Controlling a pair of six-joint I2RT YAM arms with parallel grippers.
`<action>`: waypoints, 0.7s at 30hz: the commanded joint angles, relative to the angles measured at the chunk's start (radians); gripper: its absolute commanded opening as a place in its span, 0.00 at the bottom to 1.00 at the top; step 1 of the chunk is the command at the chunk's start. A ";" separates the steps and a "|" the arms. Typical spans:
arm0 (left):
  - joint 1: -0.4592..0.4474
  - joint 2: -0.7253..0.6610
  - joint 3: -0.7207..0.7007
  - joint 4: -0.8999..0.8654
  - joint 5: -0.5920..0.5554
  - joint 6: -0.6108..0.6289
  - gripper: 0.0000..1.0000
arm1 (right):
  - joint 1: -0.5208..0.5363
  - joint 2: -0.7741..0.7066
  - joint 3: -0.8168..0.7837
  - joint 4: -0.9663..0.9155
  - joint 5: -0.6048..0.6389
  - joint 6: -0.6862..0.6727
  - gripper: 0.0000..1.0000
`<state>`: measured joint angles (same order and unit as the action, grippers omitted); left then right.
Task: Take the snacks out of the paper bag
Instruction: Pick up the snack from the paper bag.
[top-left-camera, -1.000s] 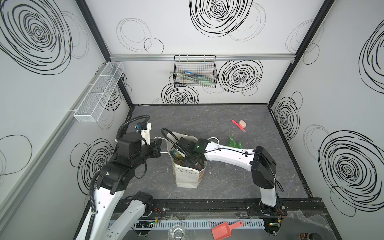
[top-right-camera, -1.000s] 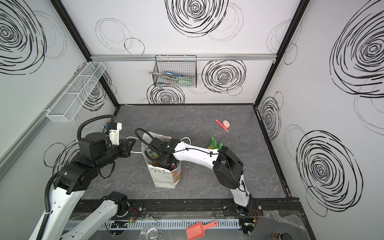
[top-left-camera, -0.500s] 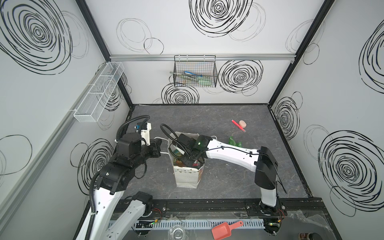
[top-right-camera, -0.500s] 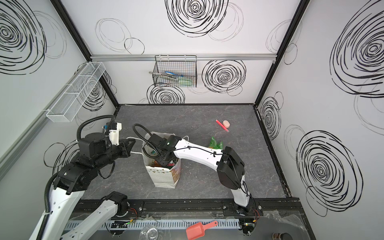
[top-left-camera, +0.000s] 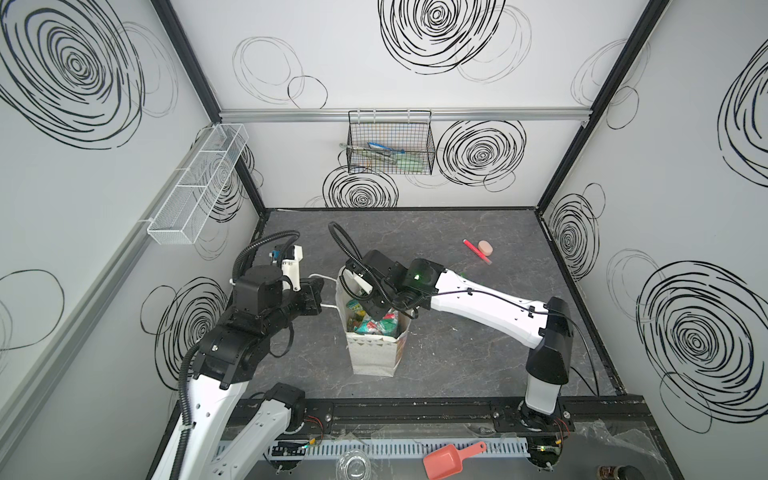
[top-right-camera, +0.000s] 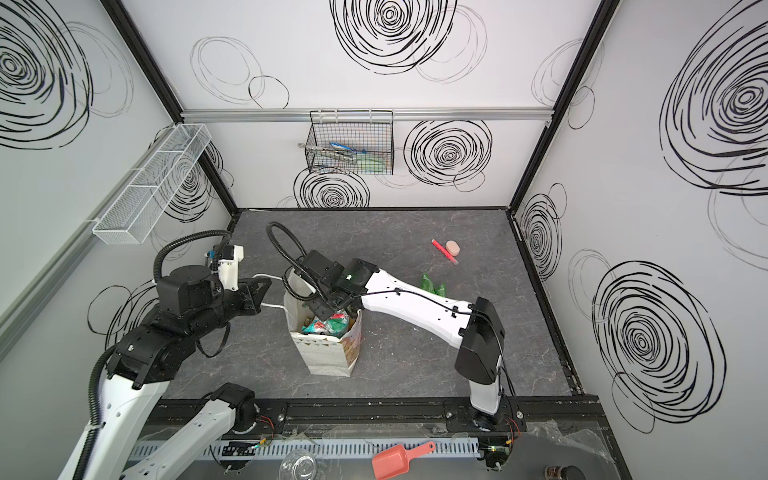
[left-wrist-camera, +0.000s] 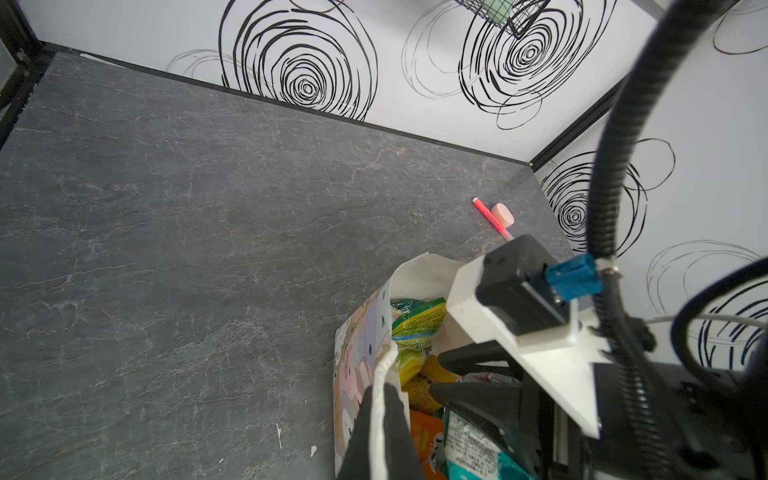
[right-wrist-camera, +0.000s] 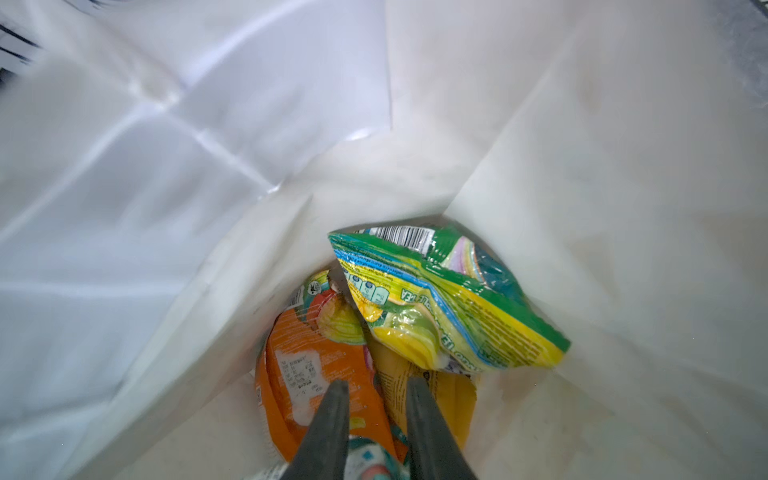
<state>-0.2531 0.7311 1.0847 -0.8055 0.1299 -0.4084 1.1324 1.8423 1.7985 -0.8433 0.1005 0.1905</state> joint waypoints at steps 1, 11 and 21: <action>0.008 -0.009 0.005 0.048 -0.009 0.007 0.00 | -0.015 -0.086 0.027 0.057 0.017 0.028 0.00; 0.008 -0.011 -0.003 0.053 -0.004 0.006 0.00 | -0.054 -0.263 -0.136 0.273 -0.022 0.059 0.00; 0.008 -0.024 0.010 0.075 0.014 0.000 0.37 | -0.057 -0.290 -0.046 0.314 0.013 0.060 0.00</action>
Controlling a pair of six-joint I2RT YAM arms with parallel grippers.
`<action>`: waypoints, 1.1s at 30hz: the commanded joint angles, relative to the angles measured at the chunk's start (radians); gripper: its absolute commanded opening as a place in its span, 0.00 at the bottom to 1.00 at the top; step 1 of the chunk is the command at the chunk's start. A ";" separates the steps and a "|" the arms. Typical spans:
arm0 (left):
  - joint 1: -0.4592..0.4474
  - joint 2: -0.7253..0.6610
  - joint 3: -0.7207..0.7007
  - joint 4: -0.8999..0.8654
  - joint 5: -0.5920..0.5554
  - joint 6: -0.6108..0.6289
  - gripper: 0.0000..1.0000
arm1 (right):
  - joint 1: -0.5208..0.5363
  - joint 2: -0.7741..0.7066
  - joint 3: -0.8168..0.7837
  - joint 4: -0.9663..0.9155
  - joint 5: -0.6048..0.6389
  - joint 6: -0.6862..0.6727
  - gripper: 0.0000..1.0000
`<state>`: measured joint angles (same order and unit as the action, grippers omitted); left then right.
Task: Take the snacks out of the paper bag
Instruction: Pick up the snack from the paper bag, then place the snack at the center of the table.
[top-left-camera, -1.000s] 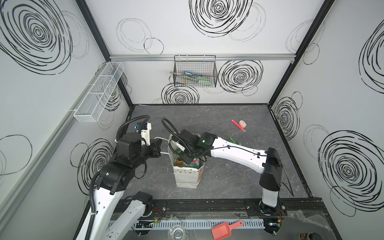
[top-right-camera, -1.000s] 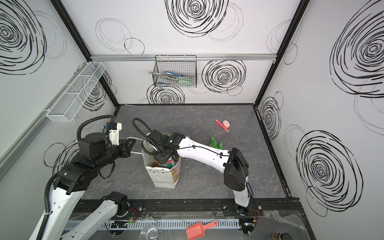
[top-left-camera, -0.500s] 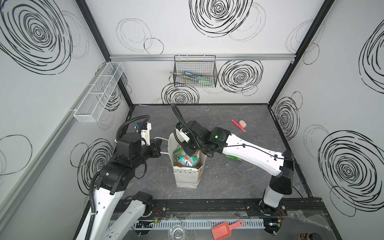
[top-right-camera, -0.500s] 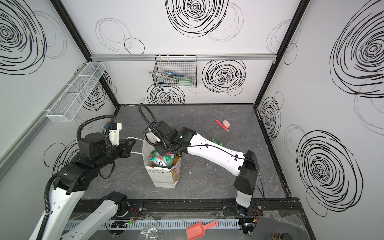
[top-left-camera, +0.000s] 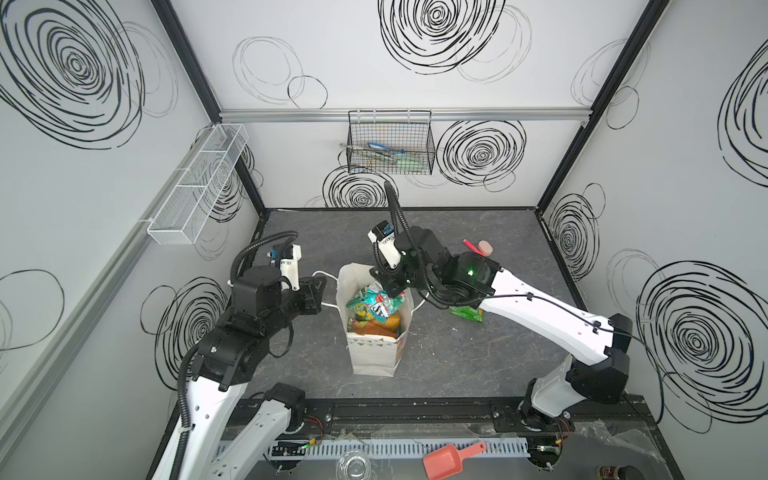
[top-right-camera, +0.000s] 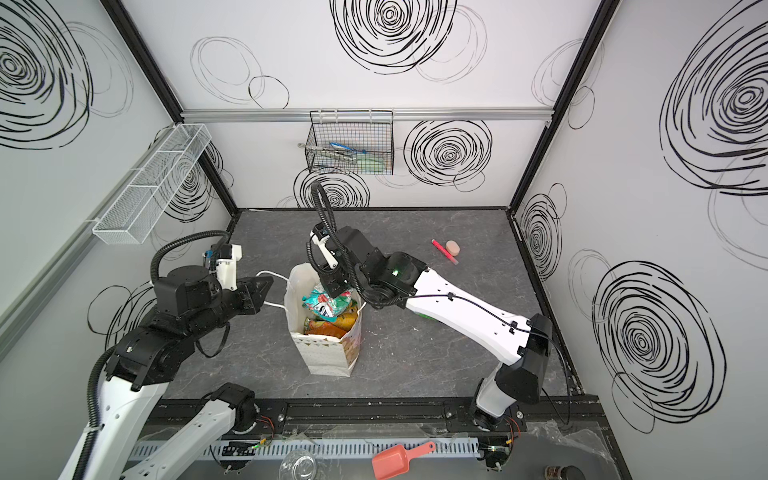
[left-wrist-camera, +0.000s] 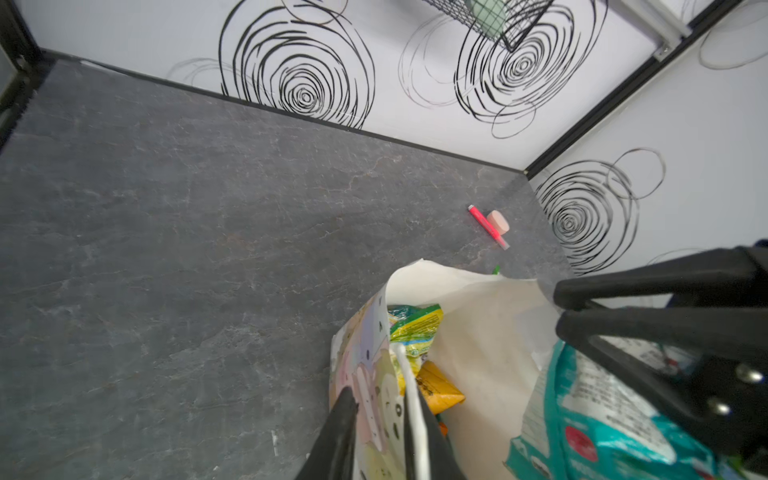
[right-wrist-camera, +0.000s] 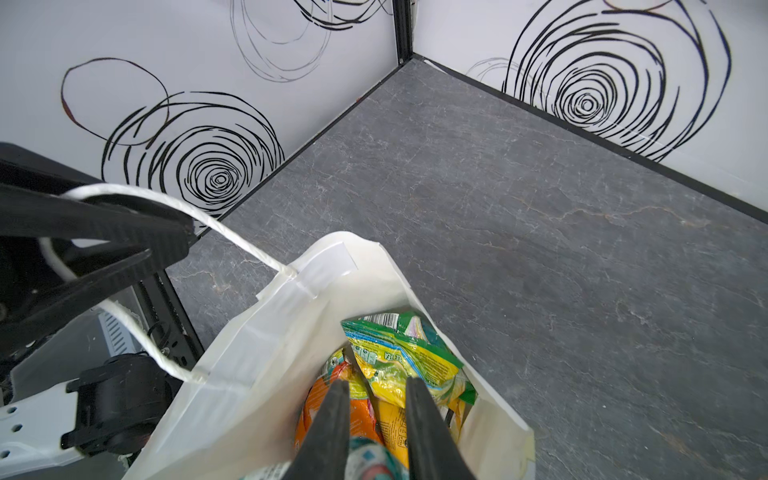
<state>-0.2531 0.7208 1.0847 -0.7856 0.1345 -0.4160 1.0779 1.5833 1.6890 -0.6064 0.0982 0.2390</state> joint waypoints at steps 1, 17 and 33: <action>0.008 -0.016 0.014 0.060 0.014 0.007 0.48 | -0.003 -0.031 0.077 0.085 0.019 0.011 0.00; -0.021 -0.105 0.114 0.322 0.289 -0.063 0.87 | -0.111 -0.089 0.263 0.158 0.089 -0.033 0.00; -0.096 -0.107 0.037 0.633 0.589 -0.121 0.96 | -0.573 -0.412 -0.077 0.162 0.042 0.057 0.00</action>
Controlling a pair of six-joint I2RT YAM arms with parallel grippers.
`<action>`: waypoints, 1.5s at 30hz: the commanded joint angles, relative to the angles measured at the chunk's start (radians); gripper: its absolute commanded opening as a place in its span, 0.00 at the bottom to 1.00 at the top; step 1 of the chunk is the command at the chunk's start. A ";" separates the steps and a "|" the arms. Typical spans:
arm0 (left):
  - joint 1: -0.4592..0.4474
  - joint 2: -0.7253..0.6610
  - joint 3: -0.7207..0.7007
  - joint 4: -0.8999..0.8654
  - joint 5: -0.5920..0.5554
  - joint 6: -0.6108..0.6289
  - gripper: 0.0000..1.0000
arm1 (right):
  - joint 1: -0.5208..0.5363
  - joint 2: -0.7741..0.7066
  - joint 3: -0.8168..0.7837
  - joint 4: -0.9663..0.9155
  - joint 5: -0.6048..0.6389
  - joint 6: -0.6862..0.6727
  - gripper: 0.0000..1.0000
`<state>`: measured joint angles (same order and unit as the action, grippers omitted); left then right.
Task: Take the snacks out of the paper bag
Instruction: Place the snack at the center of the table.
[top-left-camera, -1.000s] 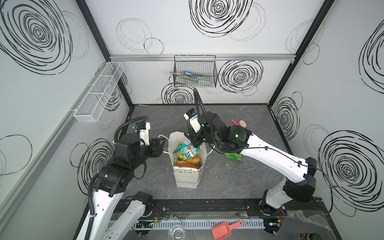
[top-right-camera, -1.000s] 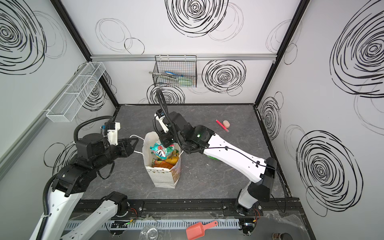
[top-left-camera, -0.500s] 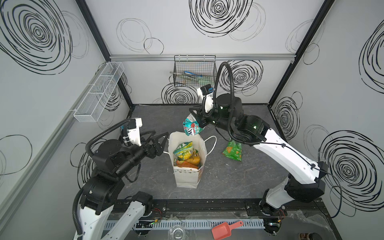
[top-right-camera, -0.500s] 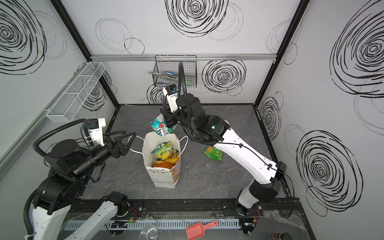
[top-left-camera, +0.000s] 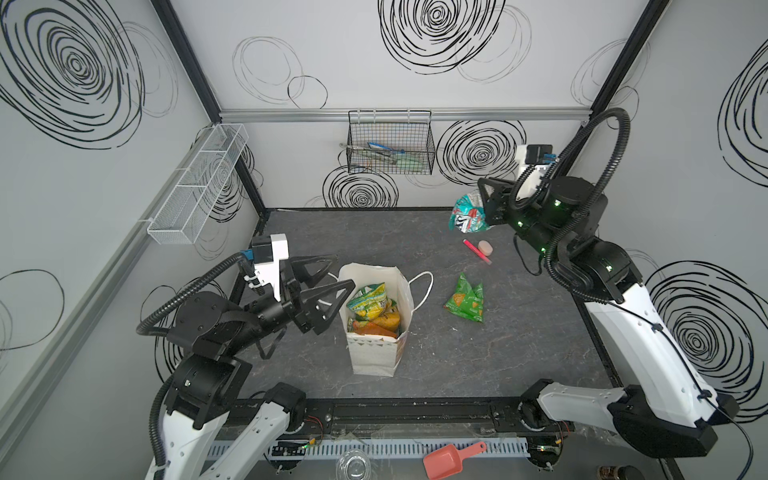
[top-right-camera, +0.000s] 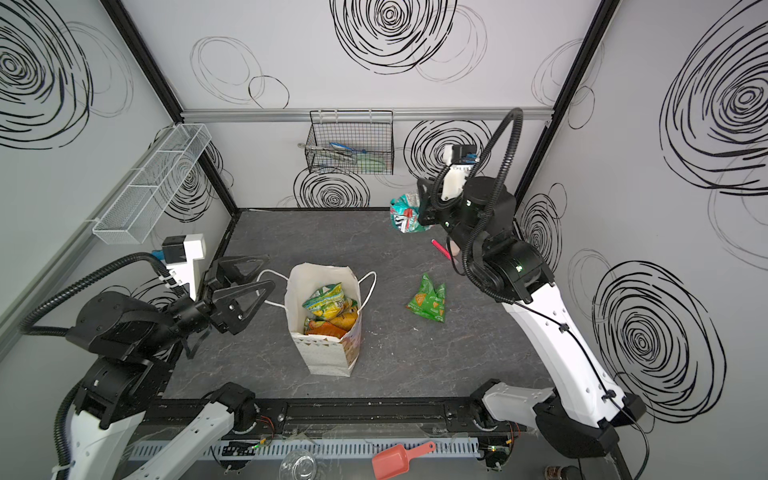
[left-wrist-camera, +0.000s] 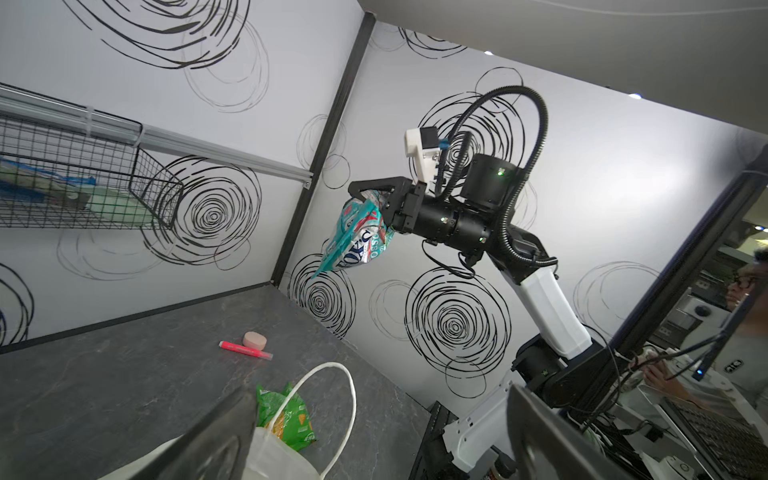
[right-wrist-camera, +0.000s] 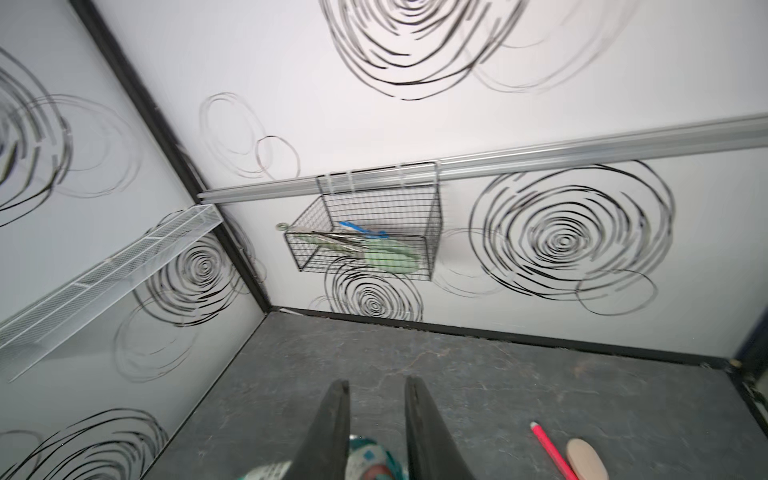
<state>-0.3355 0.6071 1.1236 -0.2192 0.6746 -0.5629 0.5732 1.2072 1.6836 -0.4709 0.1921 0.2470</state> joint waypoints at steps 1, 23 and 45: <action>-0.018 0.009 0.000 0.050 0.044 0.040 0.96 | -0.105 -0.053 -0.110 0.026 -0.072 0.062 0.00; -1.015 0.439 0.243 -0.416 -1.000 0.348 0.96 | -0.214 0.128 -0.646 0.267 -0.430 0.180 0.02; -1.029 0.477 0.262 -0.529 -1.304 0.291 0.96 | -0.088 0.645 -0.484 0.257 -0.266 0.166 0.21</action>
<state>-1.3834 1.1160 1.3903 -0.7643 -0.5884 -0.2535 0.4808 1.8492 1.1755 -0.2173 -0.0959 0.4122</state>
